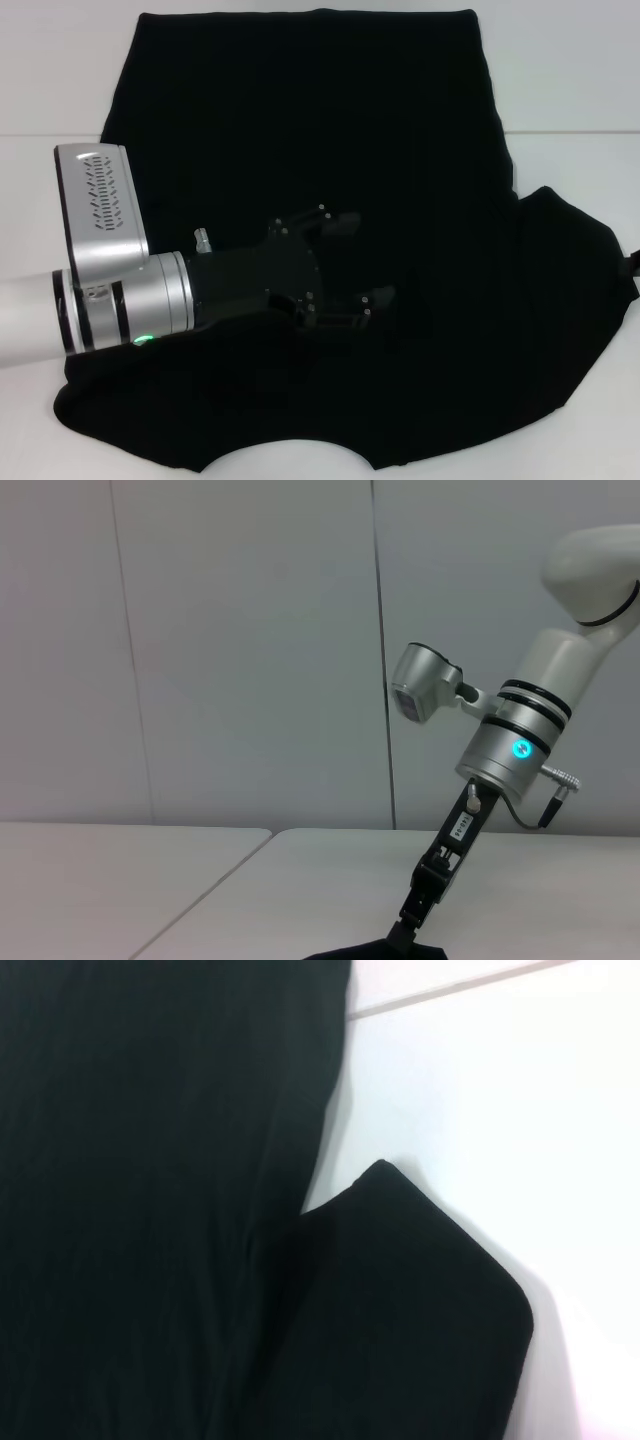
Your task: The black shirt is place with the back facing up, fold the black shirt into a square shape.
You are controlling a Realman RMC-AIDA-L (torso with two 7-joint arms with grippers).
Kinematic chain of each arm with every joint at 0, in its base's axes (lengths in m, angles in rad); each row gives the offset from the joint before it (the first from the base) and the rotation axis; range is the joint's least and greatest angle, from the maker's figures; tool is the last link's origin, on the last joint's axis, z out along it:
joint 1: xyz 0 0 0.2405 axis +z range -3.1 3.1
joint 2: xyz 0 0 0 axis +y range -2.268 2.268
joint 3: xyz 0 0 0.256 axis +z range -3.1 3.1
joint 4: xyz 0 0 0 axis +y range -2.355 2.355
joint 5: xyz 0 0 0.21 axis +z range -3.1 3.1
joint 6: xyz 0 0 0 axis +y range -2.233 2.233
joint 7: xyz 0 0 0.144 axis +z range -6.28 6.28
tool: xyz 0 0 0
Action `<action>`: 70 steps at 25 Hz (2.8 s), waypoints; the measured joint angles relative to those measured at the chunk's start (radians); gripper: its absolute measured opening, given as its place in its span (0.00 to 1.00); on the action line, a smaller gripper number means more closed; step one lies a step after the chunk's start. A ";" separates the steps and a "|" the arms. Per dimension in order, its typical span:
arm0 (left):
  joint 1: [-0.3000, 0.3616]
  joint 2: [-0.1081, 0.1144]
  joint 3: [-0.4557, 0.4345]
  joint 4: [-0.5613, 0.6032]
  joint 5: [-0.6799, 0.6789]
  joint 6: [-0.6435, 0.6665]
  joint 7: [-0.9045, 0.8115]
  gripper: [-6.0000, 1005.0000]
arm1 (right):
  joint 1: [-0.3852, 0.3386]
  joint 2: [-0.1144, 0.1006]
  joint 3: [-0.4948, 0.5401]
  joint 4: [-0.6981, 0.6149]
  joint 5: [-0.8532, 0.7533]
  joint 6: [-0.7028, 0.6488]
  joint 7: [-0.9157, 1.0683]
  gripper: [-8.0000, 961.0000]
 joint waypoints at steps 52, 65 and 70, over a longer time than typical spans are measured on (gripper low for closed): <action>-0.013 0.007 -0.007 0.010 0.000 -0.036 -0.028 0.90 | 0.206 0.092 -0.263 -0.001 0.183 -0.058 -0.050 0.26; 0.072 0.034 -0.114 0.134 0.008 0.076 -0.386 0.89 | 0.087 0.079 -0.248 -0.003 0.415 -0.125 -0.264 0.67; 0.157 0.047 -0.184 0.242 0.059 0.144 -0.539 0.89 | 0.035 0.100 -0.247 0.005 0.541 -0.181 -0.450 0.66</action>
